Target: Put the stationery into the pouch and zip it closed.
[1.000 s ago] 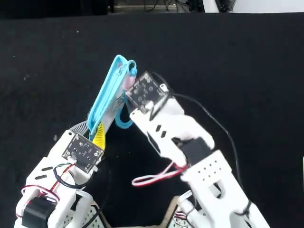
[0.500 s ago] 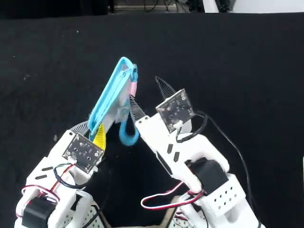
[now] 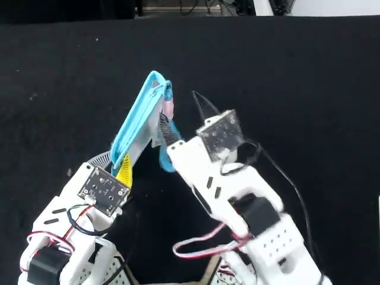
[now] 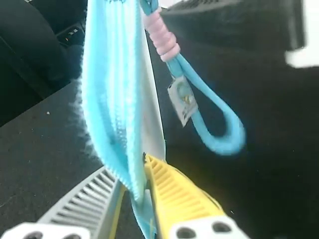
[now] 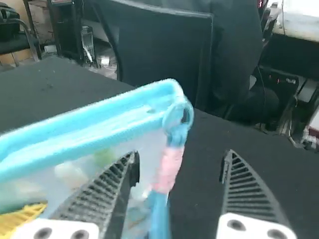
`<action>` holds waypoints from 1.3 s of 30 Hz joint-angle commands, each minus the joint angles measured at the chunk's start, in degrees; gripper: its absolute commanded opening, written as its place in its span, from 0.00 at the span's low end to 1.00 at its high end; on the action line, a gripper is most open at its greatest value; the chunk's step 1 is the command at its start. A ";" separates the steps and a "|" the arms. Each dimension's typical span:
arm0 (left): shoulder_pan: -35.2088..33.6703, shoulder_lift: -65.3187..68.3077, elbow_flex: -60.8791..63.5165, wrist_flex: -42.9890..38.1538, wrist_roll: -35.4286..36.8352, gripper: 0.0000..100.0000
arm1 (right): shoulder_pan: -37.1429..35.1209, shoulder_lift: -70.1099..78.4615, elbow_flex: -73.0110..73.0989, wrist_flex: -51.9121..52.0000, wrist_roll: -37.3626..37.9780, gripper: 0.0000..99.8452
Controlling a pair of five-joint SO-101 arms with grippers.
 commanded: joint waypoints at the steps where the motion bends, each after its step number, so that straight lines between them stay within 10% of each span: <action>1: -0.22 0.09 -2.95 -0.26 -0.53 0.03 | 0.00 8.75 -1.63 -5.63 3.34 0.26; 39: -0.22 0.09 -3.03 0.18 -0.53 0.03 | 5.01 22.11 -3.30 -27.69 10.90 0.26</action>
